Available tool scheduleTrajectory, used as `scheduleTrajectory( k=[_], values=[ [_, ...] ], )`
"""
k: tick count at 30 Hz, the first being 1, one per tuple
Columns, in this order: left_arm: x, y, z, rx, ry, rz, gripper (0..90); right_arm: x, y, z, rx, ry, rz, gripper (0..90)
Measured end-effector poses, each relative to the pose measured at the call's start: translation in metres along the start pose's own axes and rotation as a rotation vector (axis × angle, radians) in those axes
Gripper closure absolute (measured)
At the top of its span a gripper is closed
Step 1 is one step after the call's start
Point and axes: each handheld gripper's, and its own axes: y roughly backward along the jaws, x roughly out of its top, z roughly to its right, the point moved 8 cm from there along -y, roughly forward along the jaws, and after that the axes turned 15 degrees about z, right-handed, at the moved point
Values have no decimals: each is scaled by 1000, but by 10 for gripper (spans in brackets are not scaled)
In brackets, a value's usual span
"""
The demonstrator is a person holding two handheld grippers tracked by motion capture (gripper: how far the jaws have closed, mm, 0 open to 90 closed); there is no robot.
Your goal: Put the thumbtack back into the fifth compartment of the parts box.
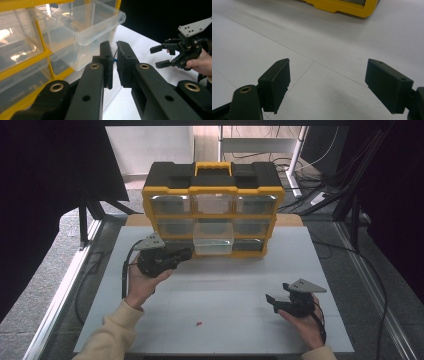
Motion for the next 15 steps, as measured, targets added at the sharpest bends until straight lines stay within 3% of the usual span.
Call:
scheduleTrajectory(
  k=[8, 15],
  values=[
    [16, -9, 1, 0, -16, 18, 824, 0, 0, 0, 3, 1, 0, 207],
    [27, -19, -9, 27, -11, 32, 824, 0, 0, 0, 5, -2, -1, 207]
  ],
)
